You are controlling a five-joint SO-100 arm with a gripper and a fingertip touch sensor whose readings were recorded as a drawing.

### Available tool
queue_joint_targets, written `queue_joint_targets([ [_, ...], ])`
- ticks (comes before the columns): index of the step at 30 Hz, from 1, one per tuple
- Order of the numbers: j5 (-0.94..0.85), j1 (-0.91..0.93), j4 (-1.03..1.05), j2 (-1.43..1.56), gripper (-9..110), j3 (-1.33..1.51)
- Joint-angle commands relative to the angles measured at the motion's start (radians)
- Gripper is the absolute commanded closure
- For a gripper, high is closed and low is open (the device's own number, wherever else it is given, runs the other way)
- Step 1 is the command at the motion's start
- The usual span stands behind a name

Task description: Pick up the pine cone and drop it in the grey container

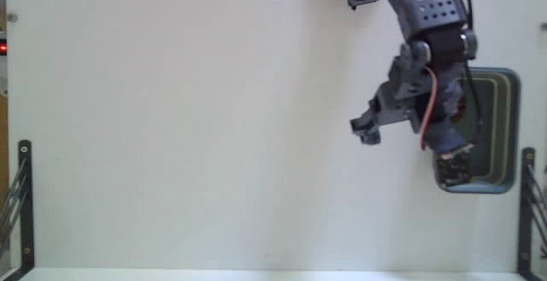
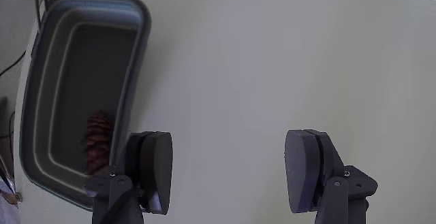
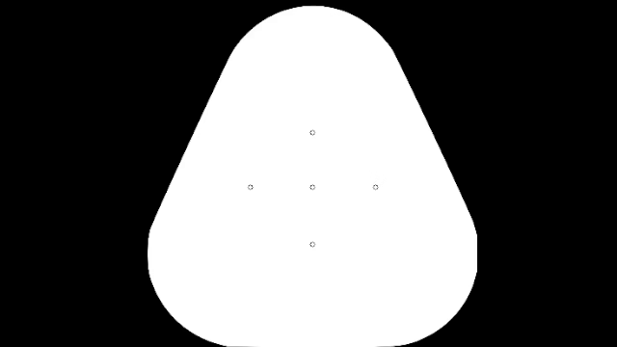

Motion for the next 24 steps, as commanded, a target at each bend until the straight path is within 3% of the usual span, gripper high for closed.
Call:
queue_joint_targets([
  [1,0.003,0.031,-0.005,0.106,-9,0.033],
  [24,0.003,0.197,-0.004,0.324,-9,0.250],
])
